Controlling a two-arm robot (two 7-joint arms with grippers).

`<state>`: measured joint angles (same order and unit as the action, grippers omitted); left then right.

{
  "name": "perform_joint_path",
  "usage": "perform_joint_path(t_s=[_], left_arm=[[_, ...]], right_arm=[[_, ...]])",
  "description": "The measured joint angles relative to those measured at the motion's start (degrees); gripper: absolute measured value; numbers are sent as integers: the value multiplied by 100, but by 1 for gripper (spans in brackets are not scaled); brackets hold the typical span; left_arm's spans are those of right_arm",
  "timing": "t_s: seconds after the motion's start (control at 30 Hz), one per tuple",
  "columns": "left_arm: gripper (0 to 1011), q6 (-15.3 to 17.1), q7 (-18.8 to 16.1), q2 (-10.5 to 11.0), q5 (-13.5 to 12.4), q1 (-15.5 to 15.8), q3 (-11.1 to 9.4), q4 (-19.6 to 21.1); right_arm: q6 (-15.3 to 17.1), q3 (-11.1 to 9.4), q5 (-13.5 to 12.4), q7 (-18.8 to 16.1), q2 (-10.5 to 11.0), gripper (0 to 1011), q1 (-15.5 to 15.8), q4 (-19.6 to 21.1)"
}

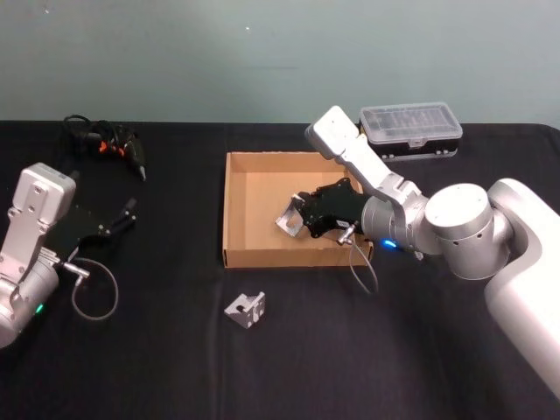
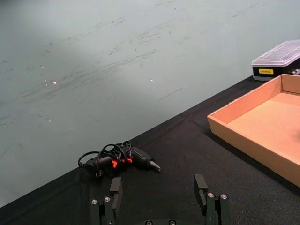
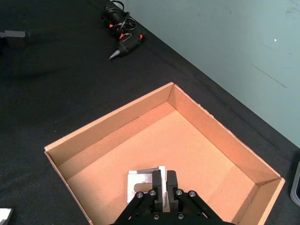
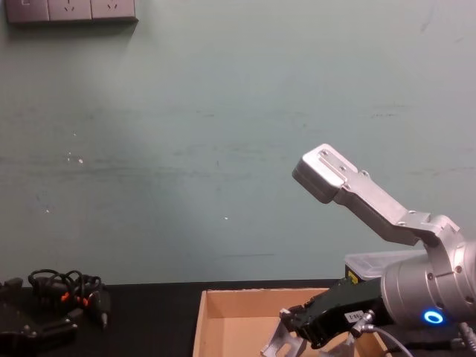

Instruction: Use one hand to pick up the angle iron from the table and place it into the box.

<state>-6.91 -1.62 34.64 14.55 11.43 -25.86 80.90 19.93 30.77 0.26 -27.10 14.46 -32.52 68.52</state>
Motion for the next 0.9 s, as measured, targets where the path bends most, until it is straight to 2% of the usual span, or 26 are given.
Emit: perform_joint_path(t_s=[0.07, 0.13, 0.2, 0.23, 0.33, 0.37, 0.43, 0.57, 0.6, 0.67, 0.73, 0.83, 0.9], left_arm=[[1000, 0, 0, 0, 0, 0, 0, 0], [1000, 0, 0, 0, 0, 0, 0, 0], [1000, 0, 0, 0, 0, 0, 0, 0], [1000, 0, 0, 0, 0, 0, 0, 0], [1000, 0, 0, 0, 0, 0, -1, 0], [1000, 0, 0, 0, 0, 0, 0, 0], [1000, 0, 0, 0, 0, 0, 0, 0], [1000, 0, 0, 0, 0, 0, 0, 0], [1000, 0, 0, 0, 0, 0, 0, 0], [1000, 0, 0, 0, 0, 0, 0, 0], [1000, 0, 0, 0, 0, 0, 0, 0], [1000, 0, 0, 0, 0, 0, 0, 0], [1000, 0, 0, 0, 0, 0, 0, 0]], right_arm=[[8, -7, 7, 0, 0, 98, 6, 6], [11, -21, 16, 6, 1, 171, 17, 22], [4, -34, 24, 24, 4, 186, 33, 44], [-15, -56, 33, 55, 7, 242, 59, 75], [-72, -117, 39, 126, 23, 317, 126, 158], [-106, -150, 39, 163, 34, 378, 162, 209], [-137, -188, 39, 198, 48, 413, 202, 265], [-210, -319, 21, 298, 107, 577, 356, 497], [-210, -319, 21, 298, 107, 577, 356, 497], [-250, -357, 23, 341, 144, 658, 446, 638], [-288, -402, 23, 372, 179, 672, 546, 781], [-333, -472, 11, 412, 237, 809, 718, 1018], [-369, -520, 8, 450, 303, 861, 862, 1230]])
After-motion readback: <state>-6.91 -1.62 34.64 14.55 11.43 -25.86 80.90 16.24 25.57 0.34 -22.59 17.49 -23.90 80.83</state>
